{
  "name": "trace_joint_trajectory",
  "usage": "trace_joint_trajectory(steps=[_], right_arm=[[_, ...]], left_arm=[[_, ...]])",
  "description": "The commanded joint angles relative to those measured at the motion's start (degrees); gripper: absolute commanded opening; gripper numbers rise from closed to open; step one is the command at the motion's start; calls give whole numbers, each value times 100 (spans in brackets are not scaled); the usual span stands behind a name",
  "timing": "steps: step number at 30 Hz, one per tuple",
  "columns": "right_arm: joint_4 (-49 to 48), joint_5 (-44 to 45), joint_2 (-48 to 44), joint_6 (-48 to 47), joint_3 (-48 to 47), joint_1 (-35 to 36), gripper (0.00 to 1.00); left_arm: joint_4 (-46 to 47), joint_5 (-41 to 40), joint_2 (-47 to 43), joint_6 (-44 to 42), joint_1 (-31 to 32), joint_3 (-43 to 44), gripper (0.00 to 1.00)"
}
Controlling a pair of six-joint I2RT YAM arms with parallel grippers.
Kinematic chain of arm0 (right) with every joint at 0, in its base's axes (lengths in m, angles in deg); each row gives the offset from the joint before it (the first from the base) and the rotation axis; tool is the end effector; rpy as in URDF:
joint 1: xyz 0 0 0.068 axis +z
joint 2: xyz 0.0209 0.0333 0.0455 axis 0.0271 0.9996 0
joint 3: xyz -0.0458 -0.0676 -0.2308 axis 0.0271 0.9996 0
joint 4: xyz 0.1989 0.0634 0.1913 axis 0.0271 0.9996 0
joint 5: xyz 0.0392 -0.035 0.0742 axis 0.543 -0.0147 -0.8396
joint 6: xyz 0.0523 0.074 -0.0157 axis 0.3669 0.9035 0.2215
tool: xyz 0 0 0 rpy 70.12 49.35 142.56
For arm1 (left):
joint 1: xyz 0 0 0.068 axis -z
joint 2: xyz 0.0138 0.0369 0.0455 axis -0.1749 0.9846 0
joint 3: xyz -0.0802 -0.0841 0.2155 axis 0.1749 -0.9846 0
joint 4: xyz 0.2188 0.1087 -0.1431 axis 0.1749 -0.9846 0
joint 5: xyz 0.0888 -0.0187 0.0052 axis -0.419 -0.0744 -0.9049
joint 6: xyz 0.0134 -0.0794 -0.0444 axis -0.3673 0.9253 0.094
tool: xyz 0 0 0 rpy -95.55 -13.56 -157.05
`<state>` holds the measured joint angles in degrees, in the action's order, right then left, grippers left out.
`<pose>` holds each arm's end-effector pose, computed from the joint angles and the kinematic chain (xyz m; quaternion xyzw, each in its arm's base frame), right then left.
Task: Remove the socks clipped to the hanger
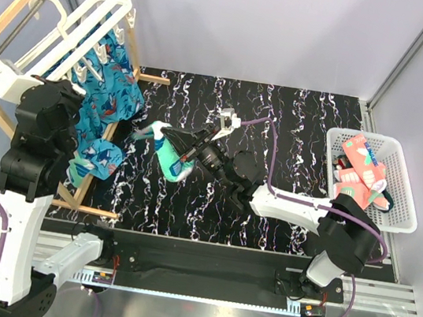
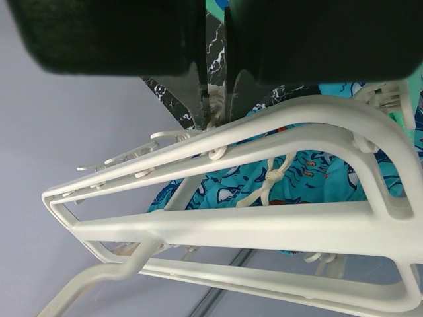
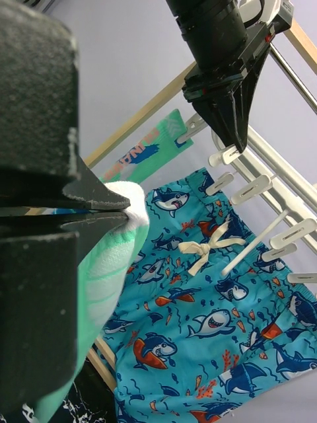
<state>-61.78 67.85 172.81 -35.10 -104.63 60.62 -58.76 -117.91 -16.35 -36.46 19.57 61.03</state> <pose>0.2213 0.3636 0.3060 -0.0986 0.5170 0.6131 0.5892 0.2022 0.0207 0.4759 -0.4206 0.6054 -0.0405 0.6745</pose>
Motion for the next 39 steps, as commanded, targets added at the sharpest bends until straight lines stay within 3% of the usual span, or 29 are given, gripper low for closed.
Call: trace_joint_trajectory(steps=[1,5,6,10,19,25,29,34,39], right_arm=[[-390,28,-97,77,-71,-62,0],[-347,142,-175,-11,-27,-62,0],[-312,178,-210,-107,-18,-80,0],[136,476,-509,-143,-9,-246,0],[1357,819,-1211,-152,0,-1194,0],[4164,1144,-2159,-187,-650,-2433,0],[5758,1662,-2925,-1220,-861,-2804,0],[7577,3067,-3646,-2146,-1336,-3103,0],[8108,3956,-3955,-2753,-1591,-3331,0]], left_arm=[[459,-47,4,45,-9,114,0],[468,85,30,46,-9,78,0],[424,111,56,28,-1,122,25],[126,576,319,-104,-1,359,58],[-700,1639,232,-525,0,570,66],[-868,3078,22,-833,8,536,68],[-289,4292,-190,-930,8,106,68],[80,5768,-129,-1018,61,-238,68],[415,5973,-243,-1263,395,-528,68]])
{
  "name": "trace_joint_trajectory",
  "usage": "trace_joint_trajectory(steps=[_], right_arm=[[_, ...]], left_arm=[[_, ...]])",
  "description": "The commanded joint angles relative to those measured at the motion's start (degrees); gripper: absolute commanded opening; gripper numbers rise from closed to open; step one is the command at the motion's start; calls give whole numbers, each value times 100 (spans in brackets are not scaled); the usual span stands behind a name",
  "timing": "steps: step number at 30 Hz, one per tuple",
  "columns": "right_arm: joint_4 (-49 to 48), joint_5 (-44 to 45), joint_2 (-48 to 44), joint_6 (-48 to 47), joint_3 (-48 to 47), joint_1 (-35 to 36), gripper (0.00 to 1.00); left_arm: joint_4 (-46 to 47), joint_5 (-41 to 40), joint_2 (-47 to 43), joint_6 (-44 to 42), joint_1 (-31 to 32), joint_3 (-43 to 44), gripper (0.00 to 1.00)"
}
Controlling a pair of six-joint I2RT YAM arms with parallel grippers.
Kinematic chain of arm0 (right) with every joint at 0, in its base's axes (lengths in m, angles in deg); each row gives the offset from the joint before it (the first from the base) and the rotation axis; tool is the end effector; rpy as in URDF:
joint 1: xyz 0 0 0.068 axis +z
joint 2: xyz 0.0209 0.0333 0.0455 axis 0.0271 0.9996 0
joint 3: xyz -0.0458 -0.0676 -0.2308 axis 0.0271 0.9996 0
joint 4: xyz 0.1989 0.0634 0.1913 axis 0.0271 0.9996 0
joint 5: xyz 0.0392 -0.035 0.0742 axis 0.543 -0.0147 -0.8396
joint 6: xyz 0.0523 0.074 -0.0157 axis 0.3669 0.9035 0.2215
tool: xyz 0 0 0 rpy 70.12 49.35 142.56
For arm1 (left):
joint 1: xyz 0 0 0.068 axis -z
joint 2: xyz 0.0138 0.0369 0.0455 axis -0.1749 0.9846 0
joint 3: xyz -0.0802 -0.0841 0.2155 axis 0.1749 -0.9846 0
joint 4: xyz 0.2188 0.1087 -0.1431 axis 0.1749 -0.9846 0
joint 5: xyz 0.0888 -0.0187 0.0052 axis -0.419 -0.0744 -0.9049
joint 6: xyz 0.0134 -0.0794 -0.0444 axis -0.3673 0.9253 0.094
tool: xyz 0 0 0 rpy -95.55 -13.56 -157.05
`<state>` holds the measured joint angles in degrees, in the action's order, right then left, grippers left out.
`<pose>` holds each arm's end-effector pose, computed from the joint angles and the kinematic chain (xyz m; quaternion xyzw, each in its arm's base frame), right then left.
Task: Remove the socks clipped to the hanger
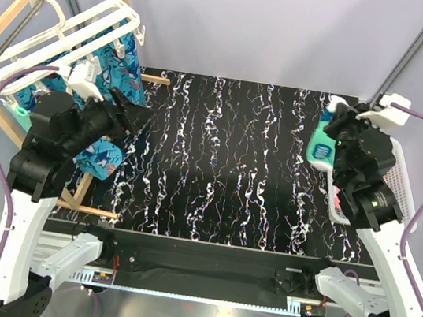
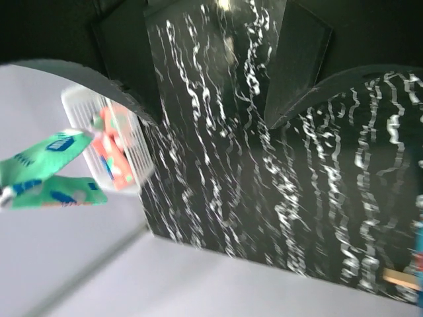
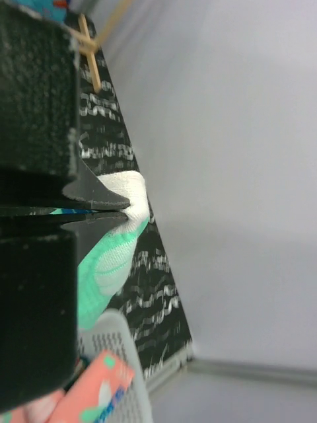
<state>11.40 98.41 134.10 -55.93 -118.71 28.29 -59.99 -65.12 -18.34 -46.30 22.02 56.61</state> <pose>0.2598 0.0811 0.4531 0.1329 0.6614 0.0706 0.7348 0.2064 -0.0614 0.4504 -0.0707 0.7628 -0.3171 0.5591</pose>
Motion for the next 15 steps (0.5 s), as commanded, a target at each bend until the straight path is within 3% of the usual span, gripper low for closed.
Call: trace_joint_trajectory(steps=[1,7,12,15], right_arm=[[843,919,-136,-714,-192,-108,0],[1131,690,-164,-653,-201,-116,0],[1555,753,354,-557,-421,-143,0],[1652,106,469,-232,-386,-160,0]], left_arm=[[598,739,-35,-280,220,-130,69],[626,301,465,-587,1536,-438,71],[670,633,896,-1087,1838,-447,74],[310,669,1142,-1587,1855,-482,76]])
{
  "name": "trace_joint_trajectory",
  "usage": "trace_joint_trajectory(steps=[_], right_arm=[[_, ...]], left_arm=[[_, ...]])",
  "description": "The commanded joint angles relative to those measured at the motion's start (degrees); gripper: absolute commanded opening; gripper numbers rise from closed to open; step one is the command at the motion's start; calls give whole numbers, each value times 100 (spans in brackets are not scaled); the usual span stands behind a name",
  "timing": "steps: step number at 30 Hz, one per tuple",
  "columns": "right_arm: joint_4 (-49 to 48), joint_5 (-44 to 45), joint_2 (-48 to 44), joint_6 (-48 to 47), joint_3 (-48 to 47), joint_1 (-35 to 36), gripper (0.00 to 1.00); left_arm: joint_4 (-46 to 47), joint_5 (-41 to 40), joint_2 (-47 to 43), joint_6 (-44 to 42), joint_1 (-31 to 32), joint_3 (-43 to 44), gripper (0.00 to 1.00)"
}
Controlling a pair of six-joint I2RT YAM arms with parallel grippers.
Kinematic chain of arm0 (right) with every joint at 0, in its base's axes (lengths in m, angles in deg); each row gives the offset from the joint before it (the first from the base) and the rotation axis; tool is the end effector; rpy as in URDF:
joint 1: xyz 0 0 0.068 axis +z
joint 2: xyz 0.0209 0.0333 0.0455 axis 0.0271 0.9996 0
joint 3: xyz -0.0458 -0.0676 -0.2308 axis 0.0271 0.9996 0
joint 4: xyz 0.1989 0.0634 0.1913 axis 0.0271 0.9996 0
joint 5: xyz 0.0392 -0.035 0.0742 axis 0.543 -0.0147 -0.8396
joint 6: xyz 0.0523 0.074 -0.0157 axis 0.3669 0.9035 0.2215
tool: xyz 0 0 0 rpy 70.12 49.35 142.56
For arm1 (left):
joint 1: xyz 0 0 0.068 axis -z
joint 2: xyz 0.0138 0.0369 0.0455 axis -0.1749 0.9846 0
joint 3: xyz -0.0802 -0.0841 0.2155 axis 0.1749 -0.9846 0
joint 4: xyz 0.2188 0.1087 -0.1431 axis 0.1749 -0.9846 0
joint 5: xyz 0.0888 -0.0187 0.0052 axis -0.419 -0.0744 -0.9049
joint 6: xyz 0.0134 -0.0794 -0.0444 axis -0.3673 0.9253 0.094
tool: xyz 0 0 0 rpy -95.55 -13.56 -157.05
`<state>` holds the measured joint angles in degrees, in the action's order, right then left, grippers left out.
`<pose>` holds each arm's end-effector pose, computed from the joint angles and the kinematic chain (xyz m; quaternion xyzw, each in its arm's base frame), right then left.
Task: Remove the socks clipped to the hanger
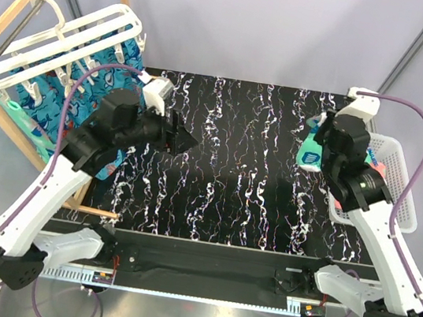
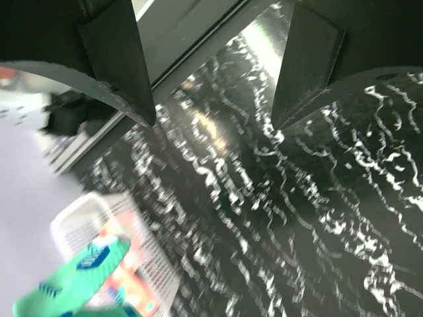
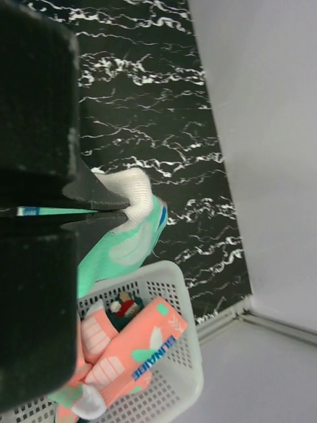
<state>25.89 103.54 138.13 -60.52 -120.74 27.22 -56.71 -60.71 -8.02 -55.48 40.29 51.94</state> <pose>0.2752 0.0762 0.4132 0.0986 0.7494 -0.0559 0.6523 0.2306 -0.1615 0.3880 0.1284 0.8140 -0.3565 0.4402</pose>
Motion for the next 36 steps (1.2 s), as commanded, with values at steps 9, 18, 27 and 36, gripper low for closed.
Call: trace_joint_trajectory(steps=[9,18,27,36], right_arm=[[90,-332,402,571,273,-149,0],[335,-553,919,553,38,-1170,0],[634,-817,1763,844,-534,-2523,0],[521,-193,1835,1476,53,-3665,0]], left_arm=[[7,-116,-143,-1506,28,-1146,84],[271,-177,-372,-1516,-51,-1342,85],[561,17,-1031,-1393,-438,-1623,87],[263,-281,-891,-1366,-438,-1491,87]])
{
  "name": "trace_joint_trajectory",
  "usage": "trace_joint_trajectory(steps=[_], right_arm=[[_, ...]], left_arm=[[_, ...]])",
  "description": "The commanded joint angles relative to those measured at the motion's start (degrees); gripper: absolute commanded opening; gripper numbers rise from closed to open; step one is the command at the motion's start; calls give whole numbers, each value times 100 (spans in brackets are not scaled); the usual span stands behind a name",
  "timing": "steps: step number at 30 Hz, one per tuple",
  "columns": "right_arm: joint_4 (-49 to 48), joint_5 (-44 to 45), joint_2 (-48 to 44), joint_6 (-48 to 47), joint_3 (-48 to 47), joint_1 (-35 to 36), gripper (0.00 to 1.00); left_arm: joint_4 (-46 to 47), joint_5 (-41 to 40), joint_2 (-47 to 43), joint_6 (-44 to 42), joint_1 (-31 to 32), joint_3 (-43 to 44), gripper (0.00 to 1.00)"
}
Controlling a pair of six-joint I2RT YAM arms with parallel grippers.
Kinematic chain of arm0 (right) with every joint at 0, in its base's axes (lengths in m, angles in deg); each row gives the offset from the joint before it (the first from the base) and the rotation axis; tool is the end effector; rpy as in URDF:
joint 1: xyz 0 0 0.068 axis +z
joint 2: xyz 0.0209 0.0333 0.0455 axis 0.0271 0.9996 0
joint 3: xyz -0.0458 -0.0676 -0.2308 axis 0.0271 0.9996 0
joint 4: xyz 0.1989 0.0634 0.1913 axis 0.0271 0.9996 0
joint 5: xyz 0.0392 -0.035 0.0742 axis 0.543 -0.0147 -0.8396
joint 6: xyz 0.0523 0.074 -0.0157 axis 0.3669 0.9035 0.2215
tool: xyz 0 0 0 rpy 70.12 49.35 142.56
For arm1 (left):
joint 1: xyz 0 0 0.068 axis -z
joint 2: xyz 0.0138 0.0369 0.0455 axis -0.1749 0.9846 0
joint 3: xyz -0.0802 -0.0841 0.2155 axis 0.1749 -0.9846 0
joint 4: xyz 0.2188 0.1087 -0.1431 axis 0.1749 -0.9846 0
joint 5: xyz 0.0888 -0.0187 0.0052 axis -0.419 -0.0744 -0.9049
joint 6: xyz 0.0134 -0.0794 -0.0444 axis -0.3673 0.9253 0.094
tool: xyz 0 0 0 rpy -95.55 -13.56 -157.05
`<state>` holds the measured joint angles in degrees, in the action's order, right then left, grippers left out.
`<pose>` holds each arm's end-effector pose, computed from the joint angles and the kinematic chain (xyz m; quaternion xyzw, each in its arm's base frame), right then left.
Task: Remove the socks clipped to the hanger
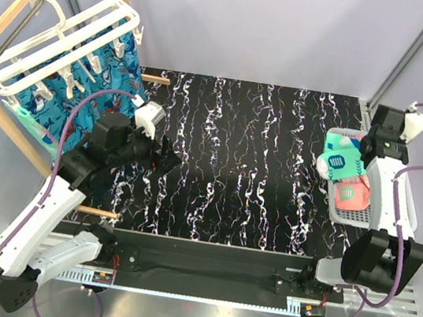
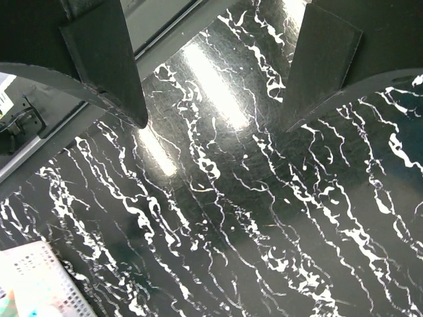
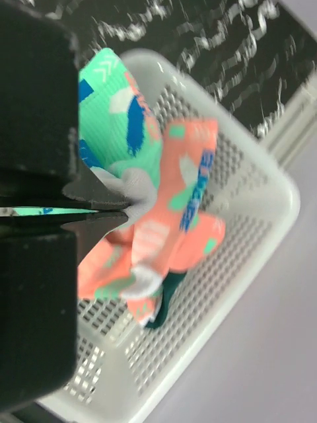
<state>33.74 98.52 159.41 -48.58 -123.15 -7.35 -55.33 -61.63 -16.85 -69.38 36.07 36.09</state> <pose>0.3552 -0.1008 0.2961 0.3418 0.7983 -0.2050 0.4515 0.2235 -0.1337 0.3224 0.1905 0.8287 -0.2675 0.4533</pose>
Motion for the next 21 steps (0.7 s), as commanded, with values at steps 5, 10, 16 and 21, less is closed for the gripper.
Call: trace_joint_trajectory(steps=[5,10,16,21], right_arm=[[-730,276,-611,554,1261,-717,0],[-722,337,-418,660,1464,-806,24],[-406,311,-654,625,1105,-814,34],[-178,-1057,-902,678,1007,-814,56]], left_arm=[[98,-138,19,76,-16,208,87],[177,38,-34,112,-16,208,87],[151,-375,-131,173,-25,155,87],[195,-366,-140,200,-25,208,87]])
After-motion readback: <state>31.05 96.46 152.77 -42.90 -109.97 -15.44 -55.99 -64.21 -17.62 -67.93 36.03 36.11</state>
